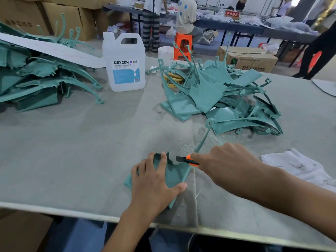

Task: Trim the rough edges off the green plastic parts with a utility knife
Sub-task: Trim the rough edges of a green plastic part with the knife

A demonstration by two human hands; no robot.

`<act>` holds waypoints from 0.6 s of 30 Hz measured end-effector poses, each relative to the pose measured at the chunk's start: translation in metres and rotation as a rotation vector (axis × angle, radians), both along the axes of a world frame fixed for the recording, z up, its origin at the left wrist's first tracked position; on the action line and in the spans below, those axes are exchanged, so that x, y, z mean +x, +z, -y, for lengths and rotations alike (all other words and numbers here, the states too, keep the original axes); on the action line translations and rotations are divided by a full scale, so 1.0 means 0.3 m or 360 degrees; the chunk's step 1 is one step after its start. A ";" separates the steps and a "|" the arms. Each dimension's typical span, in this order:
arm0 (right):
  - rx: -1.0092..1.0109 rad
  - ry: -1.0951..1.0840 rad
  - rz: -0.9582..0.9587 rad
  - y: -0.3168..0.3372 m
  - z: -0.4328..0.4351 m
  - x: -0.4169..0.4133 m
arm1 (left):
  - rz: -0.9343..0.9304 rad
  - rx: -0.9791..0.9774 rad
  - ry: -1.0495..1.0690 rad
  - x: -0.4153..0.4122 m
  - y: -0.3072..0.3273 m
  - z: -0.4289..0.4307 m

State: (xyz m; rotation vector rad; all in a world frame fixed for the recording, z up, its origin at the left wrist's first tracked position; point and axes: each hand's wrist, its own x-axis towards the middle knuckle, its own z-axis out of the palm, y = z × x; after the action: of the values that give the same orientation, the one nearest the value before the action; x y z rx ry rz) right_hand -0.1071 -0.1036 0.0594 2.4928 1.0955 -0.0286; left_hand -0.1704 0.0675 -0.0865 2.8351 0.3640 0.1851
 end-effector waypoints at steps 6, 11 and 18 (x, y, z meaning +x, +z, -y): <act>-0.0054 -0.0286 0.0316 0.121 0.133 0.138 | 0.0012 -0.0011 -0.0029 0.003 -0.001 -0.001; 0.0070 -0.0079 0.0366 0.084 0.135 0.073 | -0.0006 0.0037 -0.0027 0.009 -0.002 -0.001; 0.0026 -0.0032 0.0144 -0.004 0.162 0.104 | 0.0007 -0.0003 -0.0037 0.000 0.004 -0.005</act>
State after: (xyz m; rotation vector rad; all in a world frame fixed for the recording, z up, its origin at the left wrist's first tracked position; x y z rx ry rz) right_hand -0.0760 -0.1522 0.0584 2.4934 1.0379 0.0871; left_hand -0.1704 0.0691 -0.0853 2.8350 0.3300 0.1862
